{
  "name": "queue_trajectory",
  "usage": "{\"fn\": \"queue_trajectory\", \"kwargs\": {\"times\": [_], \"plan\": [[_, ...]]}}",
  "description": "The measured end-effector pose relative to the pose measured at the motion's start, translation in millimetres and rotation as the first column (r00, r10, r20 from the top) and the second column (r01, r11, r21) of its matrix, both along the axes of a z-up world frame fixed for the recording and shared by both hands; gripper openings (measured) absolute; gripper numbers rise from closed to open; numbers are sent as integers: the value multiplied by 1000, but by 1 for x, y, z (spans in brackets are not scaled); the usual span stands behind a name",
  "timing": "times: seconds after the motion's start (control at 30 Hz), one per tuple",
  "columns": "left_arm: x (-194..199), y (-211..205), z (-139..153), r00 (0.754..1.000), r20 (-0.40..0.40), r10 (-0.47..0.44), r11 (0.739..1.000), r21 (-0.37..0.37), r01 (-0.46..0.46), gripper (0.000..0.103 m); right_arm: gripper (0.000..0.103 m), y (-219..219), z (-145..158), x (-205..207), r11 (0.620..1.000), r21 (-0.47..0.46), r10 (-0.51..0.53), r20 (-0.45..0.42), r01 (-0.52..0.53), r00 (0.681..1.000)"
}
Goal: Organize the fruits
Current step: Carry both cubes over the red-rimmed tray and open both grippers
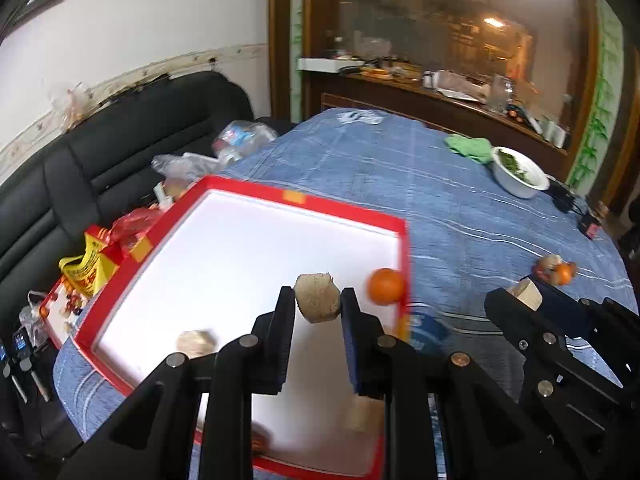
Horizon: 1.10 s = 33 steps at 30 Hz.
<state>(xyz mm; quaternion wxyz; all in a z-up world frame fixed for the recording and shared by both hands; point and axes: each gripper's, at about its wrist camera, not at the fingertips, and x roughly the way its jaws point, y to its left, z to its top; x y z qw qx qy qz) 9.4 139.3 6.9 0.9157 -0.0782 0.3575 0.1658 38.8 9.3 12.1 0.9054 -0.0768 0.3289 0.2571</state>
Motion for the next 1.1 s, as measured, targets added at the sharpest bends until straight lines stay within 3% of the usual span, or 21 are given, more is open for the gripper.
{"fn": "queue_trajectory", "kwargs": {"times": [0.4, 0.73, 0.77, 0.8, 0.83, 0.9, 1.1], "plan": [[-7, 79, -28, 987, -60, 147, 989, -17, -148, 21, 31, 68, -26, 8, 996, 5, 94, -53, -94, 994], [-9, 95, -41, 977, -103, 187, 982, -9, -189, 24, 32, 95, -55, 18, 991, -14, 130, -125, -133, 984], [-9, 95, -41, 976, -108, 191, 981, 1, -191, 27, 41, 95, -56, 18, 991, -20, 126, -122, -129, 985], [-11, 95, -41, 975, -107, 195, 981, 10, -195, 34, 55, 93, -57, 17, 992, -17, 121, -119, -124, 985], [-11, 95, -41, 975, -102, 197, 980, 8, -197, 42, 63, 92, -57, 16, 993, -8, 119, -121, -121, 986], [-18, 95, -38, 976, -82, 204, 979, 11, -204, 50, 65, 89, -56, 14, 993, 9, 120, -121, -119, 985], [-30, 98, -39, 975, -73, 208, 978, 27, -206, 52, 65, 84, -50, -23, 972, 90, 228, -169, -215, 959]]}}
